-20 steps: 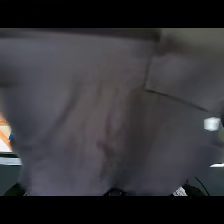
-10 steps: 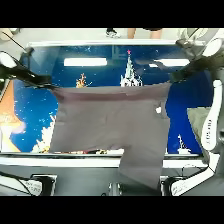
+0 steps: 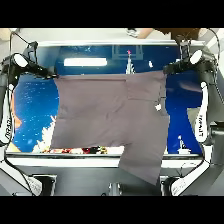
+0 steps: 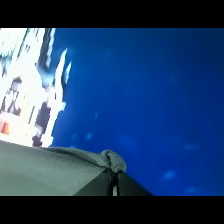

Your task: Fold the shirts.

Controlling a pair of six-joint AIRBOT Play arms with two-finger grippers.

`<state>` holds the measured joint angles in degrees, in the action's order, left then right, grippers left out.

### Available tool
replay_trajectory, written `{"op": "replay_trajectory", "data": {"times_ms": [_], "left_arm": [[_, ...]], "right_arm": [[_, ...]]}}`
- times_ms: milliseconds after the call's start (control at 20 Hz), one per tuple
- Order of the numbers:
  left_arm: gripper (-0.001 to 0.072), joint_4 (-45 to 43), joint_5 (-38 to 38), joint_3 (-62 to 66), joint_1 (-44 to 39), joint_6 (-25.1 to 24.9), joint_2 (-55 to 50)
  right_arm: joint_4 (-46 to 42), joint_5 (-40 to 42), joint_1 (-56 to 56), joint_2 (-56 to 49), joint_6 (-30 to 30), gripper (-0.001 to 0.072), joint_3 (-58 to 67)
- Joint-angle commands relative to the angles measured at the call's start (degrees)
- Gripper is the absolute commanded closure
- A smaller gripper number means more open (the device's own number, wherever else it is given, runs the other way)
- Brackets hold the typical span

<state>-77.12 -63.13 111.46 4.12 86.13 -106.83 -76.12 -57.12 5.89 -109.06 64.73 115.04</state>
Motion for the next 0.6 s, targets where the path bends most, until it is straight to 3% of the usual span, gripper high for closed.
{"op": "replay_trajectory", "data": {"times_ms": [0,200,300,450,550], "left_arm": [[0.0681,0.85,0.42,1.77,0.07,0.00,-2.58],[0.0680,4.17,-5.03,1.84,0.22,-0.31,-4.81],[0.0681,4.02,-10.88,2.93,1.20,-3.41,-2.29],[0.0680,4.00,-28.85,3.28,2.03,-3.91,0.26],[0.0680,3.54,-35.71,0.39,1.84,-3.85,0.22]], "right_arm": [[0.07,1.05,0.02,-1.14,0.63,0.0690,0.04],[1.03,-5.16,0.02,-2.62,2.93,0.0689,0.07],[-1.64,-9.75,0.07,0.50,0.31,0.0689,0.07],[-4.48,-30.29,0.02,3.89,-1.90,0.0689,0.00],[-4.52,-41.33,0.02,3.58,-4.55,0.0689,-2.14]]}}
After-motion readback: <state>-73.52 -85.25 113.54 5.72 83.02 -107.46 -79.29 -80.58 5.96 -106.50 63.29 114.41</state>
